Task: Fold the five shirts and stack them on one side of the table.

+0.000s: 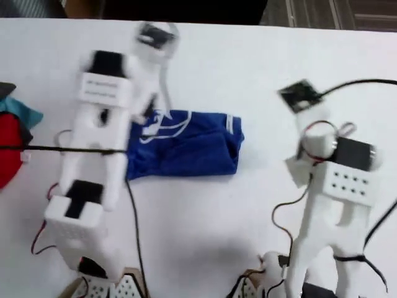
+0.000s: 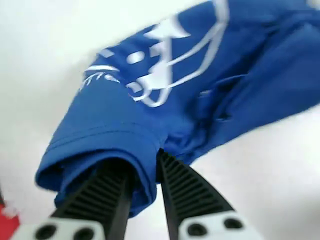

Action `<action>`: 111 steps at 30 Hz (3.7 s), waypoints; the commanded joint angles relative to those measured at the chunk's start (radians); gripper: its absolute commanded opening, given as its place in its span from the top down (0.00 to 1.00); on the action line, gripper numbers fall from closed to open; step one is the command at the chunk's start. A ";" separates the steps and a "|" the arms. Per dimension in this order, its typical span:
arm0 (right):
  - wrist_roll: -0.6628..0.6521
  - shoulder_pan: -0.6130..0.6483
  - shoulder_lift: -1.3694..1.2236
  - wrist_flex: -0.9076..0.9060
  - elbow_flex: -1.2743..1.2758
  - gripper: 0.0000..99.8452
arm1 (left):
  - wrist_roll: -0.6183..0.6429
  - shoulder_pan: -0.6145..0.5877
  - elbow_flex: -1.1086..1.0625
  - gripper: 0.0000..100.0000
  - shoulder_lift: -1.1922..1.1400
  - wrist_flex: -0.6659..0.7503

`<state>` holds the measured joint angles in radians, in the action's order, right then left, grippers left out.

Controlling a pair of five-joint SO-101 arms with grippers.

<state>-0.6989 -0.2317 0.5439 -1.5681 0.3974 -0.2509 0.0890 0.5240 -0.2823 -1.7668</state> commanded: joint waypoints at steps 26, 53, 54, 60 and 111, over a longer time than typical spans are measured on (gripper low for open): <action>-0.002 -0.332 0.031 0.124 0.216 0.74 | 0.008 0.373 0.495 0.97 -0.427 0.169; 0.003 -0.285 0.030 0.122 0.222 0.74 | 0.009 0.367 0.803 0.82 -0.583 0.084; 0.006 -0.262 0.030 0.124 0.222 0.74 | 0.009 0.348 0.837 0.82 -0.565 0.068; 0.063 -0.119 0.030 0.236 0.222 0.83 | 0.003 0.213 0.923 0.85 -0.540 -0.005; 0.262 0.277 -0.506 0.409 -0.232 0.98 | 0.143 -0.038 1.056 0.97 -0.841 0.046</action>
<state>-0.4503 -0.0292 0.1235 -1.1032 0.3468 -0.0775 0.1166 1.5106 -1.1339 -1.6487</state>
